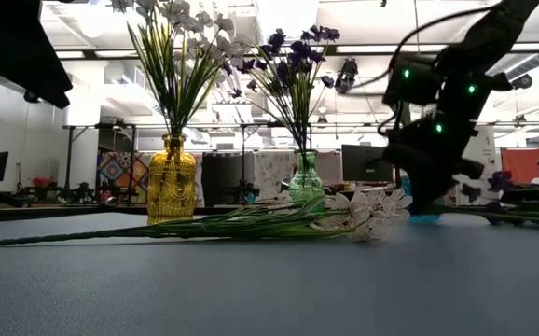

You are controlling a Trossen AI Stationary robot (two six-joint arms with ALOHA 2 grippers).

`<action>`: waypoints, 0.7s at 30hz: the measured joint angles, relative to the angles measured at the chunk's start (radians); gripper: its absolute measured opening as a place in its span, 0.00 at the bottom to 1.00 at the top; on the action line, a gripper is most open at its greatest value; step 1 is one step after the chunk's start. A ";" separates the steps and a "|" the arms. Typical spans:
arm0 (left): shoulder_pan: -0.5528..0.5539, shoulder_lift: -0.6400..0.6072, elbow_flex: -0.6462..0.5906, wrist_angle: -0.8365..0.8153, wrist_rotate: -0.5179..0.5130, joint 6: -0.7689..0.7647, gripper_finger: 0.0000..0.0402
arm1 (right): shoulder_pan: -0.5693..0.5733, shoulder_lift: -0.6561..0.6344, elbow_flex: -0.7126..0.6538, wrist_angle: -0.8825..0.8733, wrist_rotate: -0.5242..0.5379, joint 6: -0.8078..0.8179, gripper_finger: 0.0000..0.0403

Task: Sort flowers into vase by color
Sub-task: Put the pink flower into the blue vase

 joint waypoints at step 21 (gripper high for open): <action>0.000 0.000 -0.002 0.007 -0.049 0.000 0.71 | 0.096 -0.454 -0.018 0.510 0.258 -0.290 0.04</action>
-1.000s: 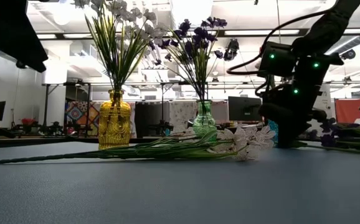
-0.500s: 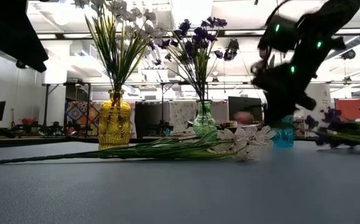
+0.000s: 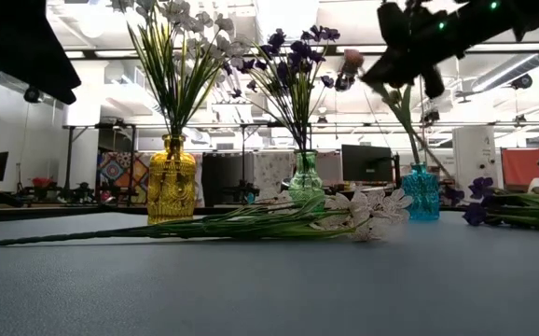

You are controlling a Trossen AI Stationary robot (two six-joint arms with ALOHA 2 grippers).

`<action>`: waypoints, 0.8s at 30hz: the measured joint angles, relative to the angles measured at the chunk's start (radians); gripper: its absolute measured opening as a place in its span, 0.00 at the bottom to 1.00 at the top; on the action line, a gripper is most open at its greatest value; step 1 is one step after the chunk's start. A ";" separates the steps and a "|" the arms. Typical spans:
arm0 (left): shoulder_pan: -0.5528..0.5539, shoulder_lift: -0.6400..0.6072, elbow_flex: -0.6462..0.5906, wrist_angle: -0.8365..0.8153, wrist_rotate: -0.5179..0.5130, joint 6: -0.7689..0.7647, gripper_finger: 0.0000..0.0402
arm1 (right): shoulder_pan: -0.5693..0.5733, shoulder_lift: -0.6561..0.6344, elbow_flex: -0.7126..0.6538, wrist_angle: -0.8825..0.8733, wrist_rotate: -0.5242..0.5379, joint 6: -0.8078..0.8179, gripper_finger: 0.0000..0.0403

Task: Sort flowers into vase by color
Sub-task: Put the pink flower into the blue vase

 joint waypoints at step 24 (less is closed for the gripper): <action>0.000 0.000 0.000 -0.002 -0.006 0.005 0.71 | -0.080 -0.061 -0.082 0.991 0.259 -0.958 0.04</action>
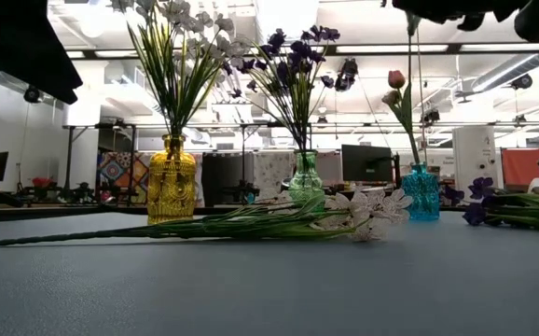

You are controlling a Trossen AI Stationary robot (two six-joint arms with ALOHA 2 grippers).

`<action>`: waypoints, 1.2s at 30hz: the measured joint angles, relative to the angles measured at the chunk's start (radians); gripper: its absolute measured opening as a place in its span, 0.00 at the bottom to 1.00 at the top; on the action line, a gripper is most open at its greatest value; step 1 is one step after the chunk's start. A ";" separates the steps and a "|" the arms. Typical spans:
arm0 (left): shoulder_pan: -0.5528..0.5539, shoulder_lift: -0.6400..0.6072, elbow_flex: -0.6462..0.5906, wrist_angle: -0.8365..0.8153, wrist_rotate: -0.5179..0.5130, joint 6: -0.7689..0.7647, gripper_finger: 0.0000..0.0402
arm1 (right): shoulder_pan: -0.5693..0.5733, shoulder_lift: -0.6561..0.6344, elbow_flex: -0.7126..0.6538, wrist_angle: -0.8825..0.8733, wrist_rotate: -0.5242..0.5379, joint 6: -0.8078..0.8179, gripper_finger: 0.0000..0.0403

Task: Sort flowers into vase by color
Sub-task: Put the pink flower into the blue vase

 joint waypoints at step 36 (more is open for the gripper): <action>0.000 0.000 0.000 0.001 0.000 -0.001 0.71 | -0.263 0.121 -0.024 -0.042 0.019 0.209 0.04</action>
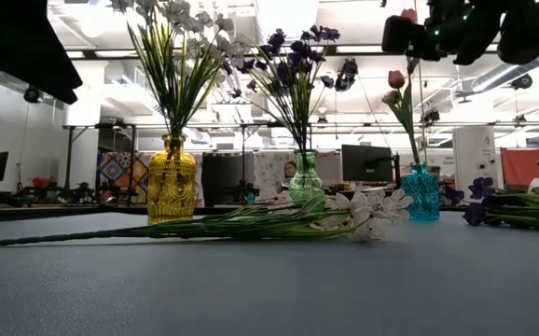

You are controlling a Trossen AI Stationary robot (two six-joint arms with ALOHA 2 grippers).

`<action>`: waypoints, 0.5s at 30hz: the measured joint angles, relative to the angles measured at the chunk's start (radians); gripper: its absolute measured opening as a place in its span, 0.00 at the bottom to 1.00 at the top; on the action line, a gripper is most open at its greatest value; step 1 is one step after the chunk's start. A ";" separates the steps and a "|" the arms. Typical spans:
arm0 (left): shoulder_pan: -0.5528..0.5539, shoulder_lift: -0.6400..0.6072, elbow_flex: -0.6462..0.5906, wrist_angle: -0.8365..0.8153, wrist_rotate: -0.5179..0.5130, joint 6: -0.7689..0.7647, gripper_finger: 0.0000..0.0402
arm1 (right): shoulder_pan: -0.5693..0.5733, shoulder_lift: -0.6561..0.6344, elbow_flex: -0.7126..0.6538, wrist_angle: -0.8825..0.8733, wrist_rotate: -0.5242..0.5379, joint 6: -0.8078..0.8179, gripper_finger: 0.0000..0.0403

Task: Sort flowers into vase by color
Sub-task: Put the pink flower into the blue vase

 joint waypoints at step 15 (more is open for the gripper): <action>0.000 0.000 -0.001 0.000 0.000 0.000 0.71 | 0.000 0.013 -0.020 -0.009 -0.001 -0.010 0.04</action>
